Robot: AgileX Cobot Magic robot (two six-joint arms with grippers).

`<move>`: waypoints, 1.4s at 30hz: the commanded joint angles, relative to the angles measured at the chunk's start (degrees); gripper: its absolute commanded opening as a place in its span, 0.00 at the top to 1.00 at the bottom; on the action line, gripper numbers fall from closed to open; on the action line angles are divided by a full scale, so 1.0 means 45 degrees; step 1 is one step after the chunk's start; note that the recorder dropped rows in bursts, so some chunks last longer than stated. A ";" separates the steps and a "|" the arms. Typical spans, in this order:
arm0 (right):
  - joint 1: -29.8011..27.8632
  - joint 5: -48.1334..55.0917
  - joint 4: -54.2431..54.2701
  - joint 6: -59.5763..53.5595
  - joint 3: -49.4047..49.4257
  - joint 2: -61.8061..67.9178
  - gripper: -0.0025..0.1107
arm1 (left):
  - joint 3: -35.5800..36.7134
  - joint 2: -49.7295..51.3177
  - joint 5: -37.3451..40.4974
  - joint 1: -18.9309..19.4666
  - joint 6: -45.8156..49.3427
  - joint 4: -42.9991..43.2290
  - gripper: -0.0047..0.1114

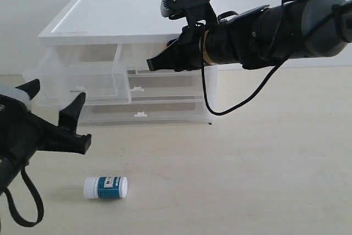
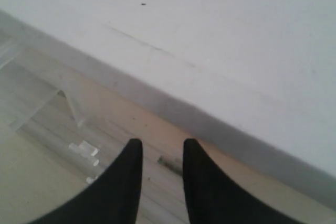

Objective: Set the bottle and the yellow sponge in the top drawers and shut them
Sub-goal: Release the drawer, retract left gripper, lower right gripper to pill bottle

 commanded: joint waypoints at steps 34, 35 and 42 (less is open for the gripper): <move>0.2118 -0.4517 -0.0657 -0.2026 0.4356 -0.1471 0.54 | 0.1718 -0.9136 0.7747 -0.0030 -0.1627 -0.3565 0.39; 0.2321 -0.4133 -0.0657 -0.2288 0.4329 -0.1310 0.54 | 0.1718 -0.9136 0.7751 -0.0030 -0.1604 -0.3565 0.39; 0.3212 -0.3581 -0.0657 -0.3199 0.3082 0.0147 0.54 | 0.1742 -0.9136 0.7725 -0.0030 -0.1321 -0.3535 0.39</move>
